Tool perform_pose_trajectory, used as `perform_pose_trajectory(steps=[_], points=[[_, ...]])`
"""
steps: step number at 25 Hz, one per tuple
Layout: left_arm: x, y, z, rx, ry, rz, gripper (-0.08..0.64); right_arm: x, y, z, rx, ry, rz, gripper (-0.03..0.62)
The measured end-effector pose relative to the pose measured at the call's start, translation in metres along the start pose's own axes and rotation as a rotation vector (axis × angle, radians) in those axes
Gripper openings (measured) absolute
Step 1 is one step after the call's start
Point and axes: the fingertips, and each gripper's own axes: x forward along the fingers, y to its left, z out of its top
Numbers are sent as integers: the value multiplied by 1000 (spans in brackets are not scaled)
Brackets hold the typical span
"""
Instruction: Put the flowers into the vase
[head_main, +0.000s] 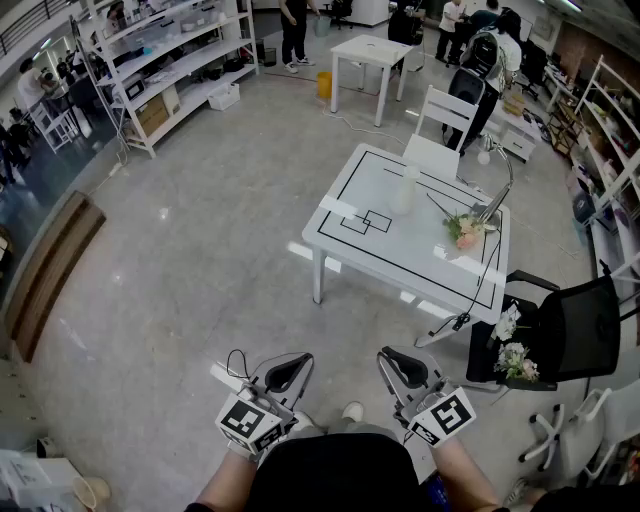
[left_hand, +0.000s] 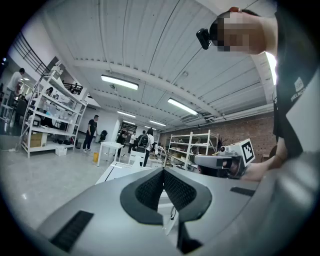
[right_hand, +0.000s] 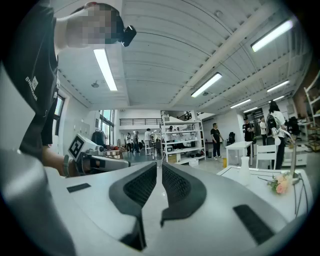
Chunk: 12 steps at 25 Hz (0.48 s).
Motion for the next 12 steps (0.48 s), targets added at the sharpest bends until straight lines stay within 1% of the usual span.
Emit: perform_pose_trajectory(steps=[4,12], points=[[15,-7,-5,-5,13,-14,6,-7,-6,-3,-2,0,13,41],[45,-28,-11,9,27,-27,5,-28,-30,-6,15,-12,1,43]])
